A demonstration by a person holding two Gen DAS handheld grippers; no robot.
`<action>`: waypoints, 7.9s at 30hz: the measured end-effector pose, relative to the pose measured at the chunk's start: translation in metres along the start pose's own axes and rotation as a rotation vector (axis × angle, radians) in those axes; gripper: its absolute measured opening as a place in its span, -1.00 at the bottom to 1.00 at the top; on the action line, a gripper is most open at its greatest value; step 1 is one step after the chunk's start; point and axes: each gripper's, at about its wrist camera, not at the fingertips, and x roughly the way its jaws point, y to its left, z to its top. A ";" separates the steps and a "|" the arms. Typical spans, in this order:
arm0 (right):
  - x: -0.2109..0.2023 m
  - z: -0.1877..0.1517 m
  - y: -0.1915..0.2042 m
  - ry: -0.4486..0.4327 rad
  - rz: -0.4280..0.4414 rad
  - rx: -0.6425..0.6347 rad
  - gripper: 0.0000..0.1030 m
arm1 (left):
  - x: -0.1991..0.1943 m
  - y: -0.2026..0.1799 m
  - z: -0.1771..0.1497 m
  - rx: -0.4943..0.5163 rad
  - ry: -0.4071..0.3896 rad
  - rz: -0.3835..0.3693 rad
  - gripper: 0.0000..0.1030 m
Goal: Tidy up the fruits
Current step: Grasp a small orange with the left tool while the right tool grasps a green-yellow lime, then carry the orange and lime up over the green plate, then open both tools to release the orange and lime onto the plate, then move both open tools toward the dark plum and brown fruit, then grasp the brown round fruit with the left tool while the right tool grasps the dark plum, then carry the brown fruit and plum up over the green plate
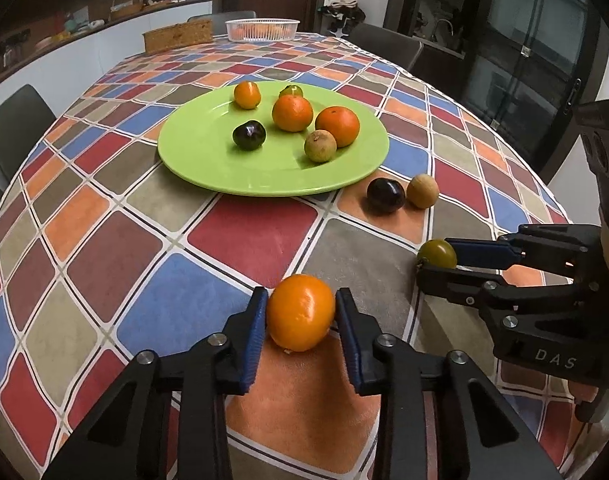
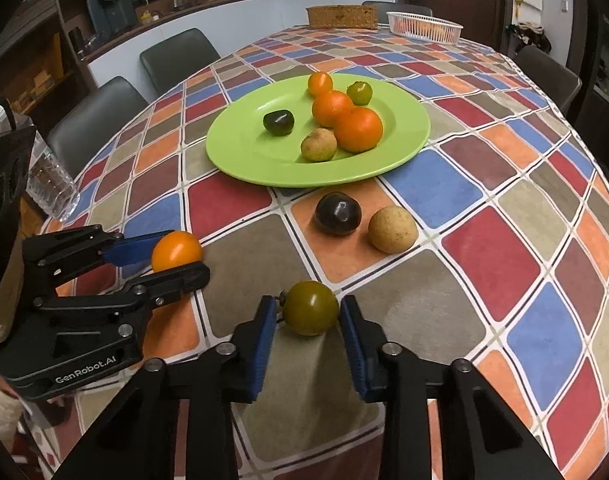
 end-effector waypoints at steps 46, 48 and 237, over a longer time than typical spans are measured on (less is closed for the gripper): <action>-0.087 0.043 0.009 -0.256 0.017 -0.056 -0.43 | -0.097 -0.021 0.046 0.012 -0.253 0.085 -0.37; -0.089 0.049 0.009 -0.267 0.015 -0.060 -0.43 | -0.097 -0.020 0.051 0.014 -0.262 0.089 -0.37; -0.044 0.030 -0.051 -0.167 0.077 -0.110 -0.43 | -0.020 -0.055 0.060 0.086 -0.123 -0.024 -0.45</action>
